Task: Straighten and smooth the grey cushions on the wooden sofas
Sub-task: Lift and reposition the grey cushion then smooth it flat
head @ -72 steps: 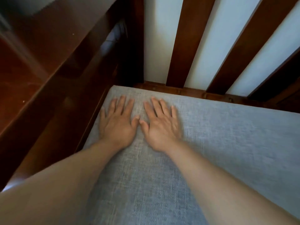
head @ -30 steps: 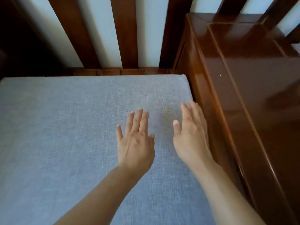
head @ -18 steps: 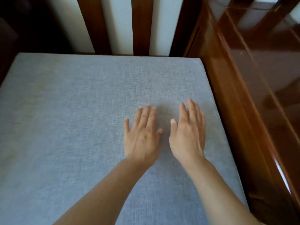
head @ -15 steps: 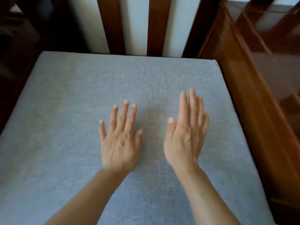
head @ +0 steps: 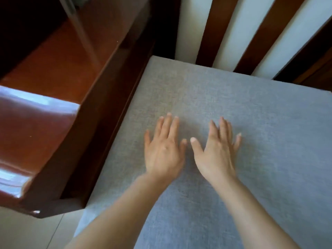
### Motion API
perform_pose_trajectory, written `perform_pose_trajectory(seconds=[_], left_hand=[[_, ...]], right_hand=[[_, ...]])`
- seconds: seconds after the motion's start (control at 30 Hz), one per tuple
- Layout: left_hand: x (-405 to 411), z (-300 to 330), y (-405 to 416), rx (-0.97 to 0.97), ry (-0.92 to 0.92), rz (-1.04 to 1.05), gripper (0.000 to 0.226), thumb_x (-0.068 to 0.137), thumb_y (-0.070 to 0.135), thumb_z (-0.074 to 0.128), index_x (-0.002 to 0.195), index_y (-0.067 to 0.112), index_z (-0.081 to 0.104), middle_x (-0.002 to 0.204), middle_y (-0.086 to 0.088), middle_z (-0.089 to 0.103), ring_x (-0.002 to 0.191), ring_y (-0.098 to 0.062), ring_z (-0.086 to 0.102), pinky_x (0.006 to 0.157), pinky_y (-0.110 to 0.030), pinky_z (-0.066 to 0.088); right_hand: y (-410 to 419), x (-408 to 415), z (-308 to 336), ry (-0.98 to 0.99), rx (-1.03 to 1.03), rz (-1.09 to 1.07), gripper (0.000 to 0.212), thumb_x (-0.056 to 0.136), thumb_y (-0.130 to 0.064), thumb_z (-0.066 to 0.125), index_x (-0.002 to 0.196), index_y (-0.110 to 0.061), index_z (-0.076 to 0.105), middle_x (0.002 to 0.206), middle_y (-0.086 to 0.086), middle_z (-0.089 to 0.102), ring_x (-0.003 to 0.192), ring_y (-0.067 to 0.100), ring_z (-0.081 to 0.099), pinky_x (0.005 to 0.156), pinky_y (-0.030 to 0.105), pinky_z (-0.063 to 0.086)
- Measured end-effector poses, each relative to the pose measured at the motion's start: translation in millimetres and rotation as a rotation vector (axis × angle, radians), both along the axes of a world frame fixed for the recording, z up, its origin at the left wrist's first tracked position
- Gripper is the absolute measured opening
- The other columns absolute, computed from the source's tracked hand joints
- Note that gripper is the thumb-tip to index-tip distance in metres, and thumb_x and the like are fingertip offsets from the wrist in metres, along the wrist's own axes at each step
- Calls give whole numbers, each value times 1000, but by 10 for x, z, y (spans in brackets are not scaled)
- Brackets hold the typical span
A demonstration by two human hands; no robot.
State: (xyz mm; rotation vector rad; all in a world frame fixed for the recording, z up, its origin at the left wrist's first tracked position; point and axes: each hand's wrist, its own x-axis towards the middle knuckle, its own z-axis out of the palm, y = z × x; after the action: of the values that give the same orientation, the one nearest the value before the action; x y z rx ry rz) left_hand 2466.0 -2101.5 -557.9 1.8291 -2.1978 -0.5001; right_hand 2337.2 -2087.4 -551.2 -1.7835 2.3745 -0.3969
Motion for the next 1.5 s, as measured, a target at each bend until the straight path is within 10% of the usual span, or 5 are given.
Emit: perform_pose_trajectory(seconds=[0.17, 0.73, 0.87, 1.03, 1.5], left_hand=[[751, -373, 133, 42, -148, 19, 64, 92, 47, 8, 151, 28, -6, 153, 15, -20, 146, -10, -10, 113, -33, -9], [1236, 121, 1723, 107, -66, 170, 63, 97, 35, 42, 152, 21, 14, 159, 5, 10, 145, -15, 2, 115, -50, 13], [1213, 41, 1585, -185, 15, 101, 61, 95, 37, 37, 151, 26, 17, 158, 10, 8, 146, -16, 8, 114, -48, 9], [1282, -509, 1600, 68, -254, 43, 69, 88, 59, 4, 152, 33, 2, 159, 10, -3, 147, -17, -2, 114, -50, 9], [-342, -278, 2182, -117, 17, -59, 64, 93, 45, 25, 151, 19, 22, 156, 8, 10, 144, -11, 6, 114, -48, 9]], right_hand=[[-56, 842, -398, 78, 14, 309, 64, 91, -46, 13, 151, -25, 15, 160, 0, 6, 147, 19, -2, 116, 46, -8], [1333, 977, 270, -99, 131, 415, 65, 98, -28, 44, 151, -10, 12, 159, 11, 0, 146, 24, 0, 117, 39, 2], [1350, 1081, 256, -95, -263, 260, 61, 91, -30, 52, 146, -10, 33, 155, 11, 23, 144, 27, 17, 114, 48, 2], [1603, 1053, -503, 75, 132, 398, 66, 91, -50, 33, 148, -16, 30, 157, 8, 19, 145, 26, 15, 116, 53, 9], [2284, -412, -179, -58, -253, -26, 57, 87, -31, 36, 137, -5, 46, 147, 11, 41, 137, 27, 35, 111, 42, 14]])
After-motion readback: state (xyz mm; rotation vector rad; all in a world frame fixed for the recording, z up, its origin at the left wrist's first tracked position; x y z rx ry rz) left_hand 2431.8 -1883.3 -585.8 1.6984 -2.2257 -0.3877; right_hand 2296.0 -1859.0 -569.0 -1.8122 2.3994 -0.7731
